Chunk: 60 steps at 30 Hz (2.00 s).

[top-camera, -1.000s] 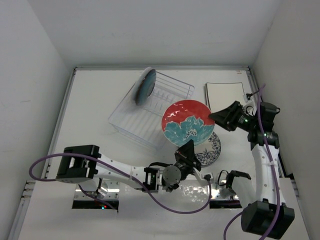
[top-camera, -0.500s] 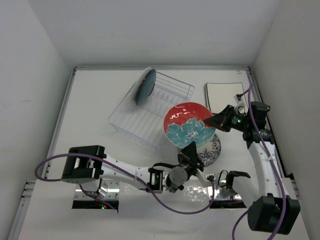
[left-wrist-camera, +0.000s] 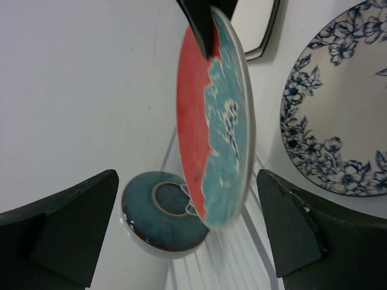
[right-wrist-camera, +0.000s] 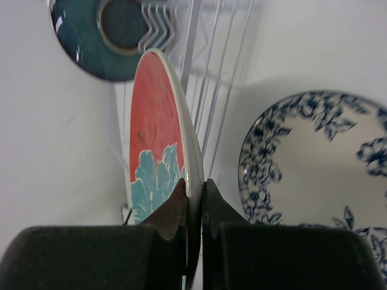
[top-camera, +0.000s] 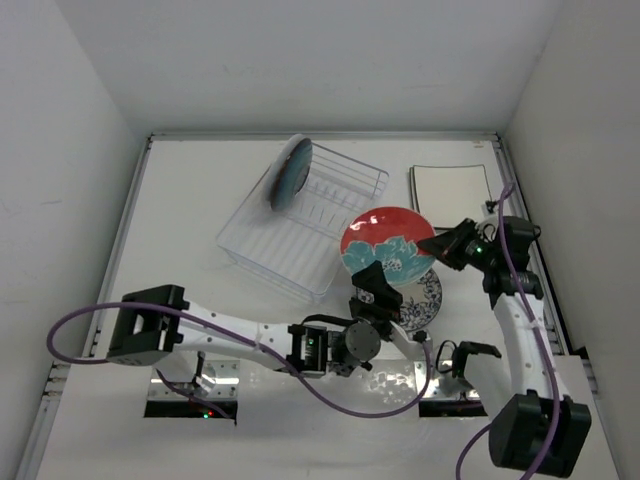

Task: Unload the plates from the dish rack

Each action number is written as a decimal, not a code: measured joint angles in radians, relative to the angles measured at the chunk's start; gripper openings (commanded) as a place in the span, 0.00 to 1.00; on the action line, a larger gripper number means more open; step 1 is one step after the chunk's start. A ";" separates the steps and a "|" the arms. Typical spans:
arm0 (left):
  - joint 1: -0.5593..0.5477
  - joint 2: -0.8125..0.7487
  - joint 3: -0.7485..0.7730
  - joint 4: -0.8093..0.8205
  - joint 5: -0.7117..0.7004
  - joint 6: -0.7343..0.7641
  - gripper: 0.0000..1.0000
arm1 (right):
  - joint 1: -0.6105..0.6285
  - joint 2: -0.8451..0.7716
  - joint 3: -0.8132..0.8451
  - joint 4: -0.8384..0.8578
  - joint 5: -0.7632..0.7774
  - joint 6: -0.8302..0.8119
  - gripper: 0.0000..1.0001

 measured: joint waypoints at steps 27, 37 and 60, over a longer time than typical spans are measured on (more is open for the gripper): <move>0.624 -0.167 0.618 -0.970 -0.059 -1.253 1.00 | -0.238 -0.062 -0.178 -0.063 0.093 -0.257 0.00; 0.758 -0.212 0.528 -1.014 0.118 -1.388 1.00 | -0.238 0.039 -0.274 -0.079 0.024 -0.351 0.26; 0.886 -0.140 0.478 -0.940 0.354 -1.454 1.00 | 0.055 0.218 -0.096 -0.172 0.388 -0.322 0.93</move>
